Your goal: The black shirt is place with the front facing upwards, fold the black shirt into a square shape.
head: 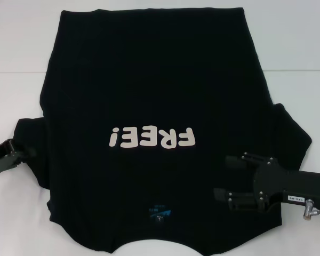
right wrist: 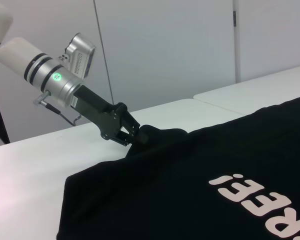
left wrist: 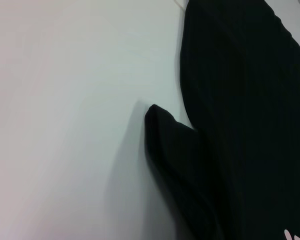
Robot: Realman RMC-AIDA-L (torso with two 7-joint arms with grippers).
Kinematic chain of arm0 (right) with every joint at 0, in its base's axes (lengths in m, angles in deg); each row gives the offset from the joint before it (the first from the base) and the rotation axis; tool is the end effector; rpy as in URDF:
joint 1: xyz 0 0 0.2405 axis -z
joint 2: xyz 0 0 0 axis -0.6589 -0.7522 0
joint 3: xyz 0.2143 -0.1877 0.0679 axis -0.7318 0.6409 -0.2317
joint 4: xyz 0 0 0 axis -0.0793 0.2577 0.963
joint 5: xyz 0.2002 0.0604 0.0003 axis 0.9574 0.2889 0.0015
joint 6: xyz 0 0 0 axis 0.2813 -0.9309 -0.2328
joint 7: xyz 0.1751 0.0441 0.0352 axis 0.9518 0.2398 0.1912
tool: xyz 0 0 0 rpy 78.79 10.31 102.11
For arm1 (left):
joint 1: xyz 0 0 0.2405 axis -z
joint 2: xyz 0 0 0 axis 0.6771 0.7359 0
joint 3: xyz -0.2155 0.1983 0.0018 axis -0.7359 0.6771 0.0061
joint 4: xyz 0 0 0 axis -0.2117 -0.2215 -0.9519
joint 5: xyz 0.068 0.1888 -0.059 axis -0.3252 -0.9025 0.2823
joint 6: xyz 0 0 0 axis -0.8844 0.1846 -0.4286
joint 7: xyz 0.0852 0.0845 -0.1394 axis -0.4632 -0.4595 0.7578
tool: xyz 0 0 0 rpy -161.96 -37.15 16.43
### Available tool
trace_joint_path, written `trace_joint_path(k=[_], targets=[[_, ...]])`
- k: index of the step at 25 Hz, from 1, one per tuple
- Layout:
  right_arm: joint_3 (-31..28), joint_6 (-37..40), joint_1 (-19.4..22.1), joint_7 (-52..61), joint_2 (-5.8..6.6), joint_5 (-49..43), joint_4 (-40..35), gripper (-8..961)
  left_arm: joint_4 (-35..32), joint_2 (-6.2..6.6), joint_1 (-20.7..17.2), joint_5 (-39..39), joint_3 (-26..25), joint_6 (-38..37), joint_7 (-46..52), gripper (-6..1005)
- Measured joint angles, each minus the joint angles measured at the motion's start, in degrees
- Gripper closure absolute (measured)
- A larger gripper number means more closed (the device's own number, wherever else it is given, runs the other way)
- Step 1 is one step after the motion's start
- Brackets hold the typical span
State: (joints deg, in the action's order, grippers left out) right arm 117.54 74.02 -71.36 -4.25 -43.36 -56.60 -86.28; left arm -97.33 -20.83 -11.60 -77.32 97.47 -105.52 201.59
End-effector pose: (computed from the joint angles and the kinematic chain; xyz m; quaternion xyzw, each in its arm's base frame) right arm 0.2921 0.3411 -0.0872 -0.9485 0.1591 0.2312 0.1472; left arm -0.4075 0.3915 0.0126 -0.6179 -0.7205 -0.1966 0.2459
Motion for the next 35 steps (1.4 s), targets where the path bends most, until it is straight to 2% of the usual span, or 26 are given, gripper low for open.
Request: trace_joint_path(k=[8, 13, 24, 35], targets=[[0.00, 0.11, 0.00, 0.00, 0.00, 0.00, 0.00, 38, -0.05, 0.00, -0.06, -0.03, 0.27, 0.61, -0.09, 938], [0.00, 0.15, 0.00, 0.00, -0.06, 0.00, 0.00, 38, -0.77, 0.02, -0.17, -0.03, 0.28, 1.40, -0.42, 988], [0.00, 0.15, 0.00, 0.00, -0.09, -0.01, 0.00, 38, -4.68, 1.51, -1.50, -0.02, -0.08, 2.18, -0.15, 987], [0.00, 0.31, -0.14, 0.00, -0.09, -0.01, 0.00, 38, -5.63, 2.05, -1.08, -0.25, 0.25, 1.65, -0.02, 986]])
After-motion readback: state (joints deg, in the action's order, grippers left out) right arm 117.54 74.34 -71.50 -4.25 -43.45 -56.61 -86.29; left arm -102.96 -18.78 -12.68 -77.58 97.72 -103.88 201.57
